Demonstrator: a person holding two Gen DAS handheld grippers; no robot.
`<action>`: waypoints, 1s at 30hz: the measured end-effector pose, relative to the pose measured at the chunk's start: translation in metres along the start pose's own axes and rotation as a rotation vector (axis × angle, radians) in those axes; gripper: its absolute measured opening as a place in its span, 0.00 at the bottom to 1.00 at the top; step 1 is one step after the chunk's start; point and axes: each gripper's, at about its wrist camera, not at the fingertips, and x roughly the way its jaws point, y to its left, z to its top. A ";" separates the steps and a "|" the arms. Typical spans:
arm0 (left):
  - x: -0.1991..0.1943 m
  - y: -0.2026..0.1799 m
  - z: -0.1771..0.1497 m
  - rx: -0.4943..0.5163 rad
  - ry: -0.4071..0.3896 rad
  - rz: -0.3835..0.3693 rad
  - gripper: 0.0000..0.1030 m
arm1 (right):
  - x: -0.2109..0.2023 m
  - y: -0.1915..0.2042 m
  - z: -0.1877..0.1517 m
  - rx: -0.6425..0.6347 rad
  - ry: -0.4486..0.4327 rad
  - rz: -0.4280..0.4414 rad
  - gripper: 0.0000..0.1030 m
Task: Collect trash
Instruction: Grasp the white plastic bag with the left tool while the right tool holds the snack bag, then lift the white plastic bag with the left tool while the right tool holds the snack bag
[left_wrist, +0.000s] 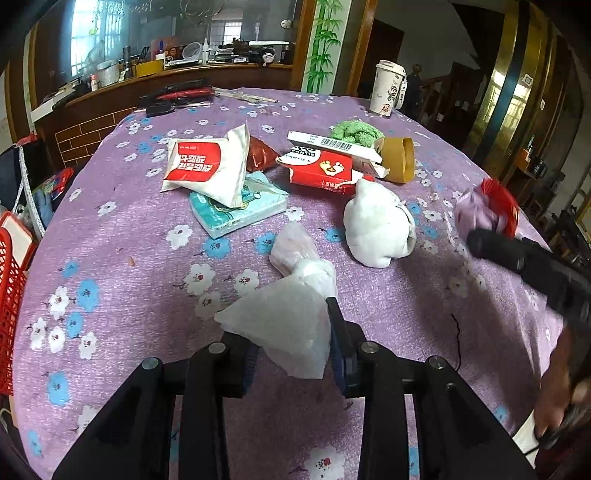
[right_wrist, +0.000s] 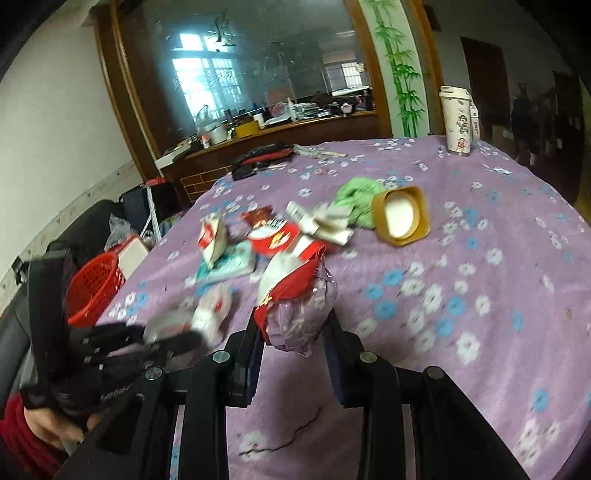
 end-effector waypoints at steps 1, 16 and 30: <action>-0.001 0.001 -0.002 0.000 -0.016 -0.002 0.29 | 0.003 0.001 -0.005 0.007 -0.009 0.000 0.32; -0.016 0.004 -0.007 -0.019 -0.101 -0.027 0.28 | 0.014 0.002 -0.010 0.008 -0.032 -0.064 0.32; -0.019 0.009 -0.007 -0.040 -0.113 -0.026 0.28 | 0.015 0.002 -0.011 -0.002 -0.023 -0.064 0.32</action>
